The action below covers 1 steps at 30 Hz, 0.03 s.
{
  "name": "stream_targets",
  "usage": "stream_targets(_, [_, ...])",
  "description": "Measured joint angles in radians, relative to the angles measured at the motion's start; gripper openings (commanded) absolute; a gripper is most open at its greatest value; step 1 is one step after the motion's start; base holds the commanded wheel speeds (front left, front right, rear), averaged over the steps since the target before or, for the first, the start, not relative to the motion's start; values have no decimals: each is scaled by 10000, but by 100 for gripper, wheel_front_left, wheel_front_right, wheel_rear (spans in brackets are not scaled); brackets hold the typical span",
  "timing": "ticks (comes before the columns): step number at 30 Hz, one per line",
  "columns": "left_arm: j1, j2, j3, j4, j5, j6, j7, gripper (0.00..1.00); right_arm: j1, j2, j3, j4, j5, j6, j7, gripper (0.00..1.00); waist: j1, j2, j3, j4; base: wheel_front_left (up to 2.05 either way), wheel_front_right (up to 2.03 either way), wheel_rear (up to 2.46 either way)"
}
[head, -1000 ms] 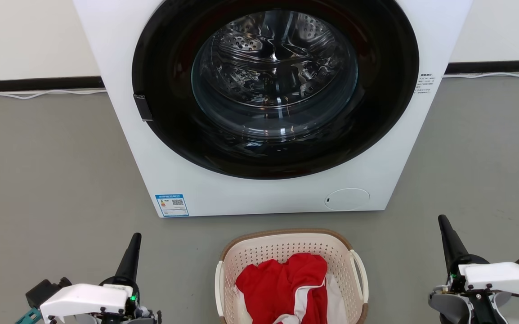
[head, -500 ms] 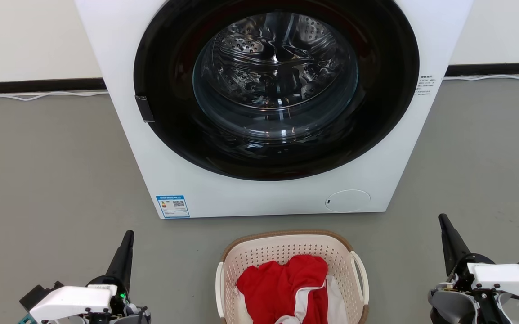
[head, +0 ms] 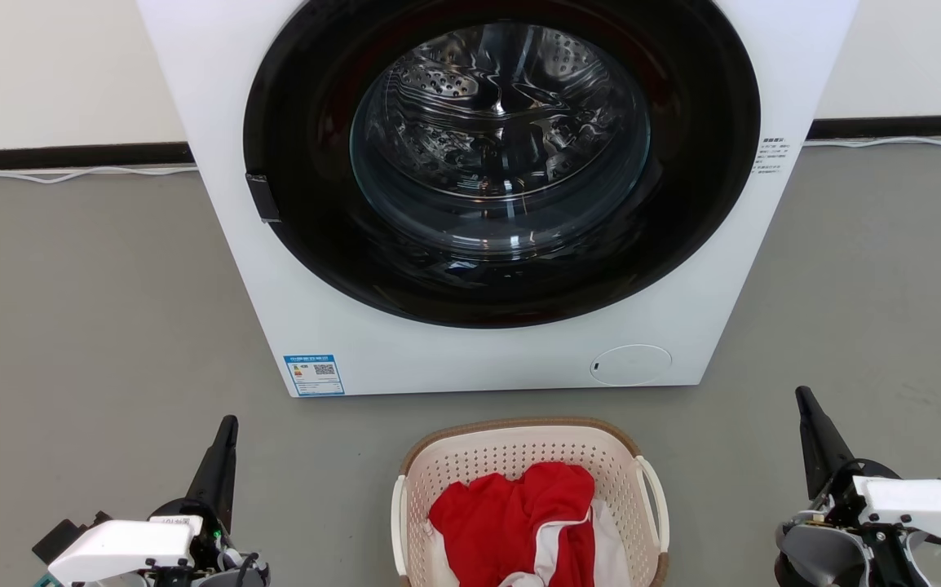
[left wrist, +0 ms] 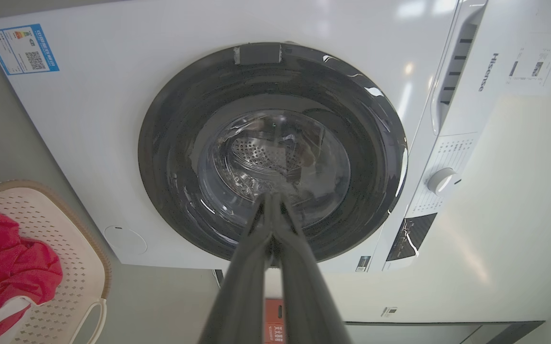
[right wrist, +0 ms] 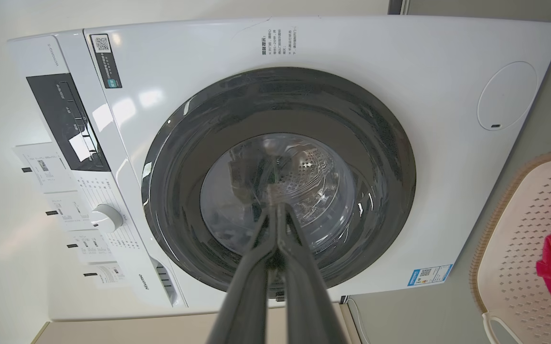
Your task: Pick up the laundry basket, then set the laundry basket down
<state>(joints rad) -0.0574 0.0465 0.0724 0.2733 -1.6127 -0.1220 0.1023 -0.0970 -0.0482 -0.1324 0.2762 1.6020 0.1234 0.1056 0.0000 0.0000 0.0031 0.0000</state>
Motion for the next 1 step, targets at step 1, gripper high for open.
stream_targets(1, [0,-2,0,0,0,-13,0,0,0,0,0,0,0,0,-2,0,0,0,0,0,0,0,0])
